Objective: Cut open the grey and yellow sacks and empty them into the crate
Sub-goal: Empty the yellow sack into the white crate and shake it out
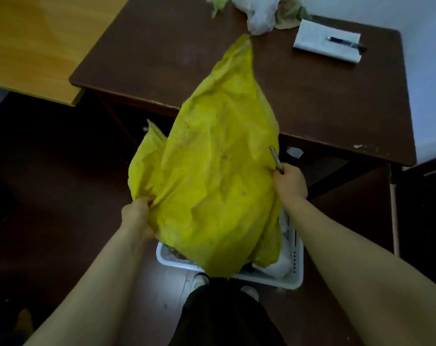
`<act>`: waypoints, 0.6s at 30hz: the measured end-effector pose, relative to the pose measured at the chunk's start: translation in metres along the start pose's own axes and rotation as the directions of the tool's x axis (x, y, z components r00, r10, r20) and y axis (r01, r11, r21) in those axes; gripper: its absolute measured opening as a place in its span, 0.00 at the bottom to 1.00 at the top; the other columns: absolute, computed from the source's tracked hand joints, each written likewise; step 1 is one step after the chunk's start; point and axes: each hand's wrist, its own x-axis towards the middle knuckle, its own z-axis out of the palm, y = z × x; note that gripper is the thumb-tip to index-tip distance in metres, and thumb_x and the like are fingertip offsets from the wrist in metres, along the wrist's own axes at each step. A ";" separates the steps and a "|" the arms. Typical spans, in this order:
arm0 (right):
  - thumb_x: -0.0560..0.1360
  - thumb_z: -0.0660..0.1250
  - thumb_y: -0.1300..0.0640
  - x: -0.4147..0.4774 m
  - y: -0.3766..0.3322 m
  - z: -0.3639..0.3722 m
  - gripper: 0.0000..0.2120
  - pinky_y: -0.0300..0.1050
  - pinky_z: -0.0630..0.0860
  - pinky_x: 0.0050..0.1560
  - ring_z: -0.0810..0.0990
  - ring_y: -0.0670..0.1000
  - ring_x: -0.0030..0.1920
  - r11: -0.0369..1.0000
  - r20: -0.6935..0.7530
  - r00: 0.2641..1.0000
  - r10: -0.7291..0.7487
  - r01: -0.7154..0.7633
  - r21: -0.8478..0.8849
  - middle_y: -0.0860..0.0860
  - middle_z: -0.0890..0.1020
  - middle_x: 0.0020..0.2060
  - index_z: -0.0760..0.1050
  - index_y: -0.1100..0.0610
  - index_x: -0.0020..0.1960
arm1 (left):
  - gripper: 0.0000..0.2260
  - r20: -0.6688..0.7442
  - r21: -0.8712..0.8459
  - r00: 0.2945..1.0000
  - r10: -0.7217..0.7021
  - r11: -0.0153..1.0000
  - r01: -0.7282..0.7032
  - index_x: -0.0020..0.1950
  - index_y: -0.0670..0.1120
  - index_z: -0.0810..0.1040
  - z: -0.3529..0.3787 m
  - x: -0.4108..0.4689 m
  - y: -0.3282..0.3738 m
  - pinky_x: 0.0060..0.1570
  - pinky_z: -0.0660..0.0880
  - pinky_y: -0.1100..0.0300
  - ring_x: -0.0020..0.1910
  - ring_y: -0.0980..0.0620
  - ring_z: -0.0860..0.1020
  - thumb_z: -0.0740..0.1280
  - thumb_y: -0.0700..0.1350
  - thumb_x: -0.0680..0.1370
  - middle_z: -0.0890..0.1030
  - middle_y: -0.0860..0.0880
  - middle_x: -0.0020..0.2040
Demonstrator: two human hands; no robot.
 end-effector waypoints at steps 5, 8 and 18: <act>0.78 0.58 0.59 0.003 -0.004 -0.003 0.14 0.43 0.56 0.28 0.64 0.49 0.27 0.998 -0.061 0.998 -0.021 0.025 0.051 0.49 0.68 0.27 0.69 0.50 0.35 | 0.21 -0.032 0.029 0.997 0.065 0.998 -0.064 0.68 0.35 0.66 -0.005 -0.001 0.000 0.46 0.72 0.49 0.50 0.42 0.76 0.66 0.40 0.77 0.74 0.39 0.59; 0.78 0.60 0.57 0.001 -0.007 -0.006 0.13 0.42 0.56 0.29 0.65 0.49 0.27 0.997 -0.041 0.999 -0.003 0.006 0.077 0.49 0.67 0.26 0.70 0.51 0.34 | 0.22 -0.079 0.038 0.996 0.047 0.998 -0.044 0.70 0.35 0.64 -0.013 -0.006 0.001 0.48 0.73 0.47 0.57 0.38 0.75 0.65 0.39 0.78 0.72 0.37 0.63; 0.77 0.59 0.61 0.005 -0.038 -0.006 0.10 0.45 0.60 0.33 0.65 0.49 0.28 0.950 -0.108 0.992 -0.071 0.101 0.295 0.48 0.67 0.27 0.75 0.60 0.38 | 0.24 -0.147 -0.039 0.989 -0.021 0.999 0.015 0.71 0.39 0.66 -0.046 0.017 -0.014 0.48 0.73 0.46 0.58 0.41 0.75 0.67 0.43 0.77 0.74 0.41 0.62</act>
